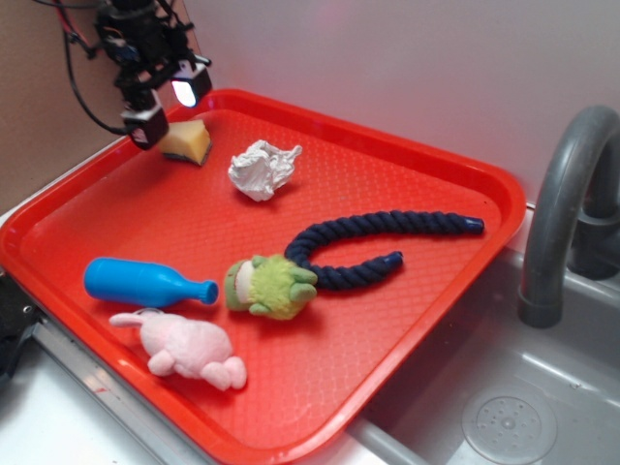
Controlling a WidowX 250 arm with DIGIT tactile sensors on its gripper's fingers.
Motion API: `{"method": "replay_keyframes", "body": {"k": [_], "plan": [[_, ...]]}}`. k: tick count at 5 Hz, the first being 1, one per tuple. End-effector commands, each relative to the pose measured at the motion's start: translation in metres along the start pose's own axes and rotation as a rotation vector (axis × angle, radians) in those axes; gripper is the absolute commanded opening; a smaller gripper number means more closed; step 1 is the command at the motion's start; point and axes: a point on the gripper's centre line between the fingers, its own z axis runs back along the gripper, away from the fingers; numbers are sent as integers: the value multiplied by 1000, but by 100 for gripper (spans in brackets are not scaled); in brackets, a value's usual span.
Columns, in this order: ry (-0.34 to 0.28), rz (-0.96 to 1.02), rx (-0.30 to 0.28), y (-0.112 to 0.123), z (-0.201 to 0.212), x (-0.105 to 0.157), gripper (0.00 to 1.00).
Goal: Grab the green sponge.
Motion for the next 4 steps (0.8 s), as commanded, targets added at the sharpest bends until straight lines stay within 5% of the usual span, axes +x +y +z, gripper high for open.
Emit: {"method": "replay_keyframes", "body": {"k": [1,2,4], "plan": [[-59,22,-25,-8,-11,0,100],[-94,-22,-10,2,-11,-11,0],[-100,-343,-148,6,56,-39,0]]}}
